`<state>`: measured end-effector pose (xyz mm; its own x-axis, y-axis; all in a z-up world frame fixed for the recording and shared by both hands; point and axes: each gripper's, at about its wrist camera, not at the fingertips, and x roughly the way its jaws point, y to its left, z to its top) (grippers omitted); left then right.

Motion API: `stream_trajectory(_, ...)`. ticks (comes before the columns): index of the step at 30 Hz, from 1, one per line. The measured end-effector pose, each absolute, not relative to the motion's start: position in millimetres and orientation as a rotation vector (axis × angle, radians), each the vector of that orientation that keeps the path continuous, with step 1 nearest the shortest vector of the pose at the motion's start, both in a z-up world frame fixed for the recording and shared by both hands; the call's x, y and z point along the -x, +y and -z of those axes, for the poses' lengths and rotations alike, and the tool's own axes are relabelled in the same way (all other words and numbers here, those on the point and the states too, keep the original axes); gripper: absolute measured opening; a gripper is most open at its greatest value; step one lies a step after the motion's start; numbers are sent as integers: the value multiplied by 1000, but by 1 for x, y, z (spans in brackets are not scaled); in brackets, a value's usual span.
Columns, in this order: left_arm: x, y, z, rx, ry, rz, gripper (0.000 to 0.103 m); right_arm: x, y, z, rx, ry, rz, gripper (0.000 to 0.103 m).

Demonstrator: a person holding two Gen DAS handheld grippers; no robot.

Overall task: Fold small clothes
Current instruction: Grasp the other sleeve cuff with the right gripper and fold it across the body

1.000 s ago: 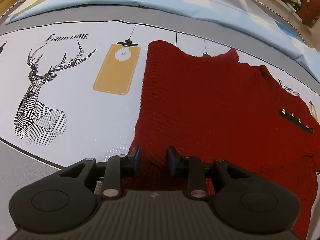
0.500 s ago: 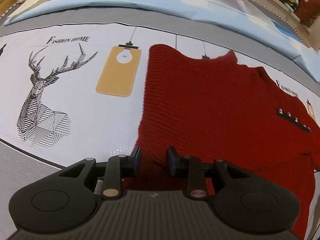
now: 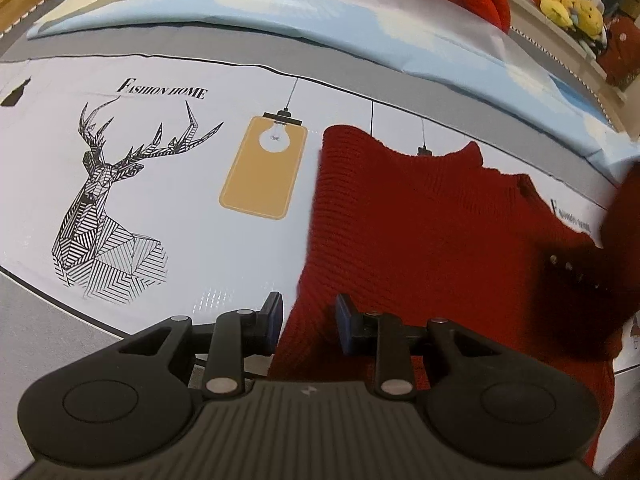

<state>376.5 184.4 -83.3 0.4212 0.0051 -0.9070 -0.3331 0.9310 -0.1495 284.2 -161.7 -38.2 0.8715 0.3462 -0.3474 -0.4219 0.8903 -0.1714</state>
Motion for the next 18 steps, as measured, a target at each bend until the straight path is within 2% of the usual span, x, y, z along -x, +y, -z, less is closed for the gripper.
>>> stream_trajectory(4,-377,189,76,366,1100,-205,31,-271,-111,92,150,681,-596,14)
stream_trajectory(6,-376,192,73,390,1082,-204,31,-275,-114,94,65,824,-578,14)
stream_trajectory(11,-376,199,76,483,1070,-187,31,-284,-157,39,-195,885,-444,31)
stream_trajectory(13,-376,198,79,515,1071,-182,31,-284,-179,32,-280,838,-400,48)
stream_trajectory(15,-376,194,81,528,1063,-162,31,-287,-204,50,-345,819,-323,50)
stream_trajectory(18,-378,188,84,563,1046,-121,31,-304,-229,97,-556,991,-177,50)
